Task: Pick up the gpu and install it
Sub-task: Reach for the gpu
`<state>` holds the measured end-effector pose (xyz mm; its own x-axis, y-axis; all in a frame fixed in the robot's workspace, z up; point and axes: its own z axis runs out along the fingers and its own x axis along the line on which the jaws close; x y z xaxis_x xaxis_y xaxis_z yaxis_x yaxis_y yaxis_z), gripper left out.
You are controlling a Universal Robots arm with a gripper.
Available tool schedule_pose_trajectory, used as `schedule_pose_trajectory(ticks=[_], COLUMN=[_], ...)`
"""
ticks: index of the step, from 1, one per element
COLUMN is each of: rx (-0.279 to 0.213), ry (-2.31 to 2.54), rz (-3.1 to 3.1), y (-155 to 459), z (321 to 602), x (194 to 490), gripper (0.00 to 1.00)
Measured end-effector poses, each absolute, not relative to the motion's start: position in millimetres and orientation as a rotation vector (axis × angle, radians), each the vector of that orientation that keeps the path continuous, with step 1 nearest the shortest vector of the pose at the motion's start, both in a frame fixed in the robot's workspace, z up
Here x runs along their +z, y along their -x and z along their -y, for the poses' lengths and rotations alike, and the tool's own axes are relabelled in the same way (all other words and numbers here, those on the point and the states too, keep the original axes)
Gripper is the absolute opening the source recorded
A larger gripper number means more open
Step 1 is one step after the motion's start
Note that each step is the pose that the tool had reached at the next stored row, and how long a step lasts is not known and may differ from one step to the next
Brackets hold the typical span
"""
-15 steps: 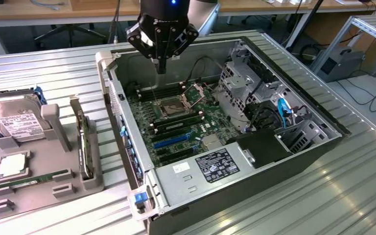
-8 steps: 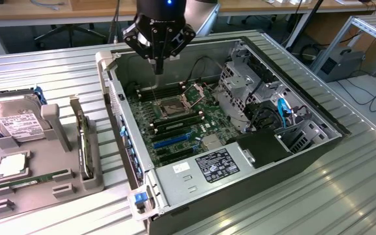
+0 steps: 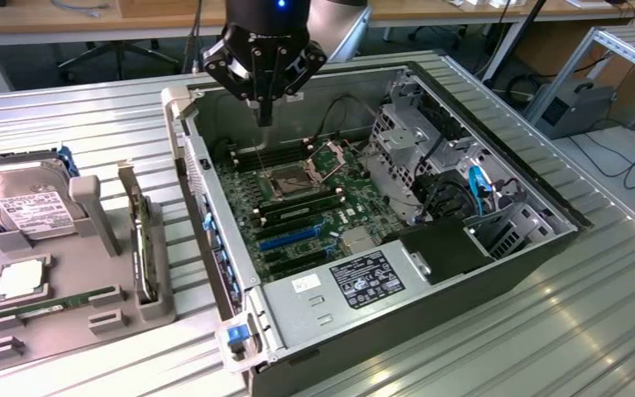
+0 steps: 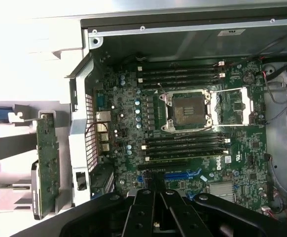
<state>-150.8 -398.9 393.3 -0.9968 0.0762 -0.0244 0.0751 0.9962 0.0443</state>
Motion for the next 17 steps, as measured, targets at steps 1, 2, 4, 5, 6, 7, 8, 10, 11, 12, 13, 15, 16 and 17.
schedule_pose_trajectory(ticks=[1, 2, 4, 5, 6, 7, 8, 10, 11, 12, 13, 15, 16, 17], rx=[0.068, 0.068, 0.068, 0.068, 0.068, 0.068, 0.068, 0.068, 0.068, 0.068, 0.068, 0.068, 0.068, 0.068], ry=[-0.118, -0.118, -0.118, -0.118, -0.118, -0.118, -0.118, -0.118, -0.118, -0.118, -0.118, -0.118, -0.118, -0.118], rz=[-3.112, -3.112, -3.112, -3.112, -3.112, -3.113, -3.113, -3.112, -3.113, -3.113, -3.112, -3.112, -3.113, -3.113], y=[151.6, 152.5, 154.2, 154.9, 155.6, 156.2, 156.8, 158.1, 158.8, 159.0, 159.5, 160.5, 161.2, 161.6], z=[399.0, 399.0, 398.9, 398.9, 398.9, 398.9, 398.9, 398.9, 398.9, 398.9, 398.9, 398.9, 398.9, 398.9], x=[393.3, 393.3, 393.3, 393.2, 393.3, 393.3, 393.3, 393.3, 393.3, 393.3, 393.3, 393.3, 393.3, 393.3], gripper=[0.11, 0.11, 0.11, 0.11, 0.11, 0.11, 0.11, 0.11, 0.11, 0.11, 0.11, 0.11, 0.11, 0.11])
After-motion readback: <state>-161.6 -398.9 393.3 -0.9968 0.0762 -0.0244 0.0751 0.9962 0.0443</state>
